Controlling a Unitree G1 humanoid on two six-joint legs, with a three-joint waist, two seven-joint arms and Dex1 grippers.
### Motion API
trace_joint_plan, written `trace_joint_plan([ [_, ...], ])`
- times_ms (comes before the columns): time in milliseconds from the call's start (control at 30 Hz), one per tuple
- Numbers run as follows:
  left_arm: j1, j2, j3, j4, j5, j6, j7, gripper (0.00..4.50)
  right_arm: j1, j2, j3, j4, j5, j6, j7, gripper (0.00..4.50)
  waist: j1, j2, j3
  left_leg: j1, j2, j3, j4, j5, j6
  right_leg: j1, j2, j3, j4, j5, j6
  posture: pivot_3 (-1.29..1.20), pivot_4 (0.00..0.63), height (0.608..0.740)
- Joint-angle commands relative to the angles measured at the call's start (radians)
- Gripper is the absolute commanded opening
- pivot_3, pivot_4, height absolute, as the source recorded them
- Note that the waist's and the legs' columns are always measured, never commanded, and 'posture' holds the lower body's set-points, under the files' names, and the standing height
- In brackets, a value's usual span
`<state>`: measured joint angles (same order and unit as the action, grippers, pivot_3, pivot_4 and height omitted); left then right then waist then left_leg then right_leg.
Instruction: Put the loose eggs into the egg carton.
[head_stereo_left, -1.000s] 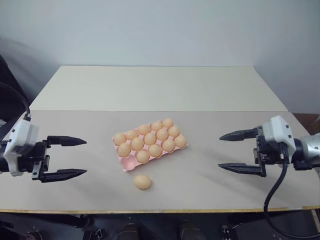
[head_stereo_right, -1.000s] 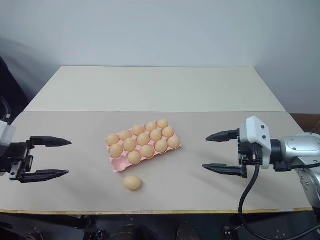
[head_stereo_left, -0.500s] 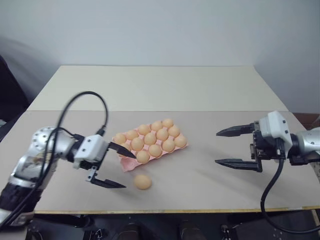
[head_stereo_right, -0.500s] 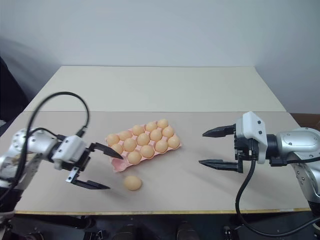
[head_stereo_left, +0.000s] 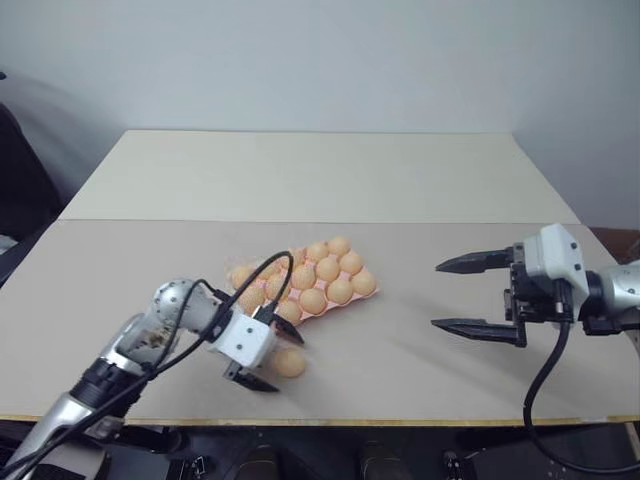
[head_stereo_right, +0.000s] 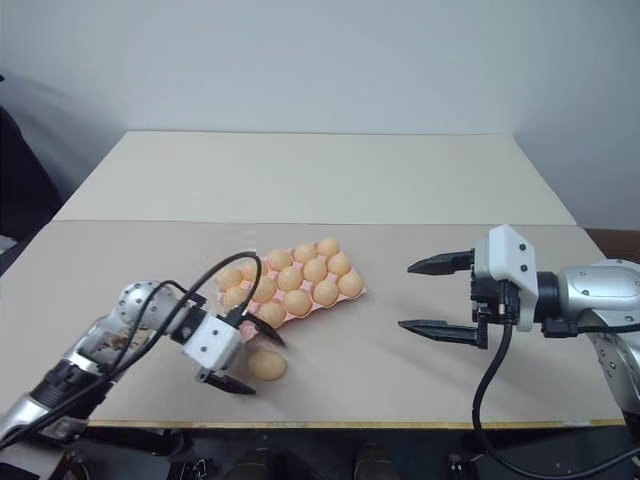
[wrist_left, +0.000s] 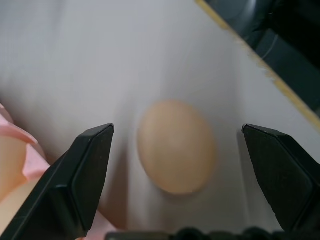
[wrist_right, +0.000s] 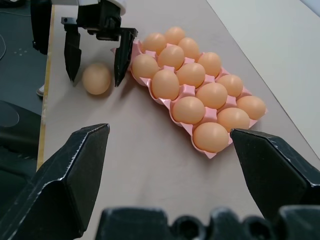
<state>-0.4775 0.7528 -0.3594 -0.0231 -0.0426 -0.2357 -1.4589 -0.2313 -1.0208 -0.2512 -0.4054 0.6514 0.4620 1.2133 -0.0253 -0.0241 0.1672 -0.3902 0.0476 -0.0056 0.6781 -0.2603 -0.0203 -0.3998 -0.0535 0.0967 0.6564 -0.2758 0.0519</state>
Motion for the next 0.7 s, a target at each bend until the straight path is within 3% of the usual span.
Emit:
trace_joint_plan([
  [33,0.011,0.003,-0.006,-0.038,0.013,0.02,0.024,4.49,-0.008,-0.011,-0.047,-0.035,0.028,0.007,-0.011,4.5,0.0,0.0,0.0,0.0,0.0,0.0,0.0,0.0,0.0,0.0,0.0,0.0,0.0,0.0,0.0,0.0,0.15,0.74],
  [133,0.018,0.021,-0.01,-0.044,0.016,0.012,0.014,3.86,-0.009,-0.009,-0.049,-0.037,0.029,0.007,-0.015,4.5,0.002,0.0,0.0,0.0,0.0,0.0,0.0,0.0,0.0,0.0,0.0,0.0,0.0,0.0,0.0,0.0,0.15,0.74],
  [300,0.013,0.033,0.0,-0.034,0.014,0.009,0.02,2.17,-0.021,-0.005,-0.038,-0.029,0.026,0.003,-0.023,4.5,0.008,0.0,0.0,0.0,0.0,0.0,0.0,0.0,0.0,0.0,0.0,0.0,0.0,0.0,0.0,0.0,0.15,0.74],
  [367,0.012,0.027,0.01,-0.033,0.015,0.015,0.044,1.75,-0.024,-0.003,-0.036,-0.026,0.024,0.001,-0.024,4.5,0.01,0.0,0.0,0.0,0.0,0.0,0.0,0.0,0.0,0.0,0.0,0.0,0.0,0.0,0.0,0.0,0.15,0.74],
  [567,-0.006,0.021,0.11,-0.084,-0.228,0.207,0.012,1.75,-0.042,0.01,-0.014,-0.009,0.008,-0.01,-0.031,4.5,0.01,0.0,0.0,0.0,0.0,0.0,0.0,0.0,0.0,0.0,0.0,0.0,0.0,0.0,0.0,0.0,0.15,0.74],
  [700,-0.029,0.036,0.227,-0.076,-0.324,0.378,0.089,1.75,-0.054,0.024,-0.008,-0.002,0.001,-0.015,-0.044,4.5,0.007,0.0,0.0,0.001,0.0,0.0,0.0,0.0,0.0,0.0,0.0,0.0,0.0,0.0,0.0,0.0,0.15,0.74],
])
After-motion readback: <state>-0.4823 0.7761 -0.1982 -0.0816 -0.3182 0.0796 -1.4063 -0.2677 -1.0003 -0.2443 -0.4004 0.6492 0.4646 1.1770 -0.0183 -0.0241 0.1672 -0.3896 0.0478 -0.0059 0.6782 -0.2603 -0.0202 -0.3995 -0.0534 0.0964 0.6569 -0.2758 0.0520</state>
